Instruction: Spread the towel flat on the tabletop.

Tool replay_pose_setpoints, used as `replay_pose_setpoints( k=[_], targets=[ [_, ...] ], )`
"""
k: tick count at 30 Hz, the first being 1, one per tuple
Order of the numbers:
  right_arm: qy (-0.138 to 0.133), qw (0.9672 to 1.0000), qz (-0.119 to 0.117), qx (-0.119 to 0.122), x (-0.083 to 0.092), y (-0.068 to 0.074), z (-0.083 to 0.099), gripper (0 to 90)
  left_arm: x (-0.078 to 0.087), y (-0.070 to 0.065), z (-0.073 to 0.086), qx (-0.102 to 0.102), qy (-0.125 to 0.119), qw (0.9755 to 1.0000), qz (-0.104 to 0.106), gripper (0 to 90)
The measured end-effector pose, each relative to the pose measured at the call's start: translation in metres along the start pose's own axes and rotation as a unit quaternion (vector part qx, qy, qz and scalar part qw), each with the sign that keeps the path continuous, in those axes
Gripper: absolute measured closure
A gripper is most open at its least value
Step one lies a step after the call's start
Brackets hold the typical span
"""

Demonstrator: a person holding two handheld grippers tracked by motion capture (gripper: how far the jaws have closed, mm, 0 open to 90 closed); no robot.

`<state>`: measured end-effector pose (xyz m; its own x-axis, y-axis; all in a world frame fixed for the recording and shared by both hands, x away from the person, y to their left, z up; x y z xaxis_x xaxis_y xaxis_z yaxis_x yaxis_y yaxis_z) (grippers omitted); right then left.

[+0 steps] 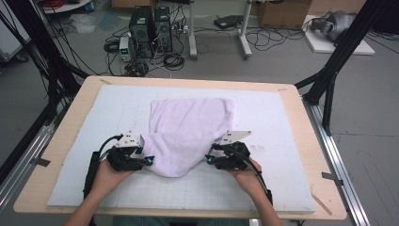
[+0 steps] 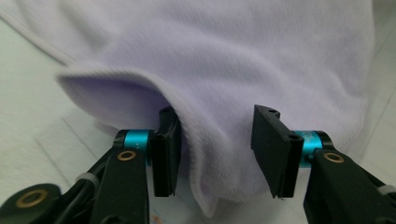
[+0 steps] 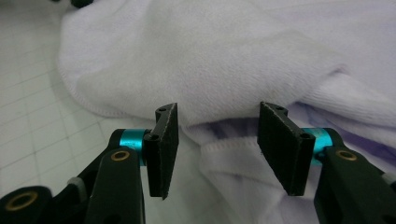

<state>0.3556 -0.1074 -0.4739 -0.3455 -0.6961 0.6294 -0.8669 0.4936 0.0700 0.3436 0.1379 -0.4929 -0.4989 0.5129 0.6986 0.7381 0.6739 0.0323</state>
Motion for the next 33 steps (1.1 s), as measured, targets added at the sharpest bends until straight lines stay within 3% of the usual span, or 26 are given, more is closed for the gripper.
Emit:
replay_pose_setpoints(
  k=[2, 4, 7, 13, 19, 21, 24, 28, 30, 33],
  targets=[
    [-0.002, 1.0, 0.008, 0.001, -0.007, 0.0, -0.004, 57.5, -0.005, -0.007, 0.0, -0.016, 0.004, 0.9997, 0.019, 68.3],
    [-0.003, 1.0, 0.007, 0.002, -0.013, 0.0, -0.007, 70.4, -0.007, -0.011, -0.003, -0.03, 0.003, 0.9994, 0.019, 79.3],
    [-0.001, 0.9999, -0.01, 0.0, -0.016, 0.002, -0.007, 83.0, -0.006, -0.01, -0.004, -0.022, -0.001, 0.9995, 0.021, 85.2],
    [-0.012, 0.9998, -0.013, 0.01, 0.012, 0.01, -0.01, 87.1, 0.021, -0.017, -0.017, -0.011, -0.05, 0.9984, 0.022, 86.1],
    [-0.041, 0.9986, -0.008, 0.033, 0.054, 0.024, -0.021, 89.4, 0.048, -0.029, -0.036, -0.028, -0.085, 0.9958, 0.02, 86.1],
    [-0.039, 0.9987, -0.006, 0.031, 0.058, 0.024, -0.021, 81.4, 0.05, -0.028, -0.038, -0.032, -0.084, 0.9959, 0.012, 86.0],
    [-0.027, 0.9994, -0.001, 0.023, 0.044, 0.019, -0.015, 71.4, 0.047, -0.021, -0.036, -0.021, -0.082, 0.9964, 0.005, 86.0],
    [-0.008, 0.9999, -0.001, 0.01, 0.013, 0.012, -0.007, 64.4, 0.037, -0.006, -0.028, -0.007, -0.067, 0.9977, -0.014, 85.9],
    [-0.002, 0.9999, -0.008, 0.012, 0.001, 0.012, -0.007, 63.2, 0.033, 0.001, -0.025, 0.001, -0.063, 0.9979, -0.016, 85.9],
    [-0.003, 0.9999, 0.003, 0.015, -0.013, 0.01, -0.01, 68.0, 0.028, 0.006, -0.022, 0.005, -0.056, 0.9982, -0.019, 85.9]
  ],
)
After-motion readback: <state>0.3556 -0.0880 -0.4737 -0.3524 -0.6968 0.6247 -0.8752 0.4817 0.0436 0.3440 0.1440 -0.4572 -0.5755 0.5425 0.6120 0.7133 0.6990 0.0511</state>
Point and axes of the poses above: each handheld gripper's, and its own axes: x roughly backward along the jaws, z roughly out of its underside, y roughly to its left, the point moved 9 cm from there along -x, roughly forward along the jaws, and after that the axes turned 5 degrees about -z, right-handed, at the moved point
